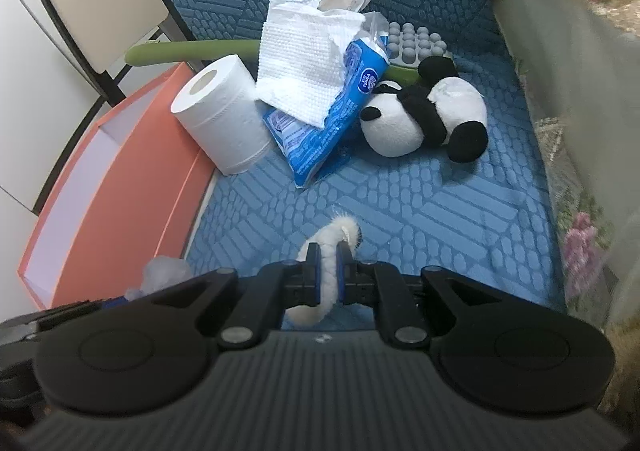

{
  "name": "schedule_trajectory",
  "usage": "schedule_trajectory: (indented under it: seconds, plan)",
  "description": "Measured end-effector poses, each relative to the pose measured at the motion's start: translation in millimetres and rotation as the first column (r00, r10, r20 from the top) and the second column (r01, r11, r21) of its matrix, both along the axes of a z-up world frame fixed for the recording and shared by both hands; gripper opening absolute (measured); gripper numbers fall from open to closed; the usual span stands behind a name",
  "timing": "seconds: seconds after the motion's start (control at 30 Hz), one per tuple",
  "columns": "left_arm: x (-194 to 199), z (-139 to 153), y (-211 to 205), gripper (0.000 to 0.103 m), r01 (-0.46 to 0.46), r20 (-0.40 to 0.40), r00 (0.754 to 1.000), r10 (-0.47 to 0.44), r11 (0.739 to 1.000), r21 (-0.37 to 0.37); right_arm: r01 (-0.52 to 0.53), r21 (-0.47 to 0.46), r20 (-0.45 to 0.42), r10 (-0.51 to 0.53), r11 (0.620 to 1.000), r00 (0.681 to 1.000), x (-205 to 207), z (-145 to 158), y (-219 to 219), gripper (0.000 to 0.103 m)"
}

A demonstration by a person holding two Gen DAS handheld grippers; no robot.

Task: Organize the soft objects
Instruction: 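Lift the silicone piece with the left tool while the right tool lifts the ring, then carry the silicone piece with the left tool while the right tool carries the ring over the box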

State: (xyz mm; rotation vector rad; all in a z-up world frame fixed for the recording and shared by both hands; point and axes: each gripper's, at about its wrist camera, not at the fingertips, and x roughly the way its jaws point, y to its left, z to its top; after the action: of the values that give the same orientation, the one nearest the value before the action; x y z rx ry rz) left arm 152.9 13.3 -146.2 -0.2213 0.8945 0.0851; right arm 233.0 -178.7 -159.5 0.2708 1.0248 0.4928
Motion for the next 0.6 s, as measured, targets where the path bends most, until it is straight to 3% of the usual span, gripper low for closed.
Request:
schedule_trajectory:
  seconds: [0.17,0.33,0.6]
  plan:
    - [-5.6,2.2,-1.5,0.026,0.023,-0.006,1.000,-0.023,1.000,0.013,-0.007,-0.042,0.019,0.007,0.999,1.000,-17.6,7.1,6.7,0.011]
    - [-11.6,12.7,0.2,0.026,0.052,0.001,0.999,-0.052,0.998,-0.032,0.016,-0.106,0.060,-0.010,0.994,0.998,-41.9,24.2,11.3,0.011]
    - [-27.9,31.4,3.1,0.027,0.095,0.006,0.995,-0.095,0.993,-0.068,0.026,-0.101,0.072,-0.019,0.995,0.997,-75.8,45.4,20.1,0.011]
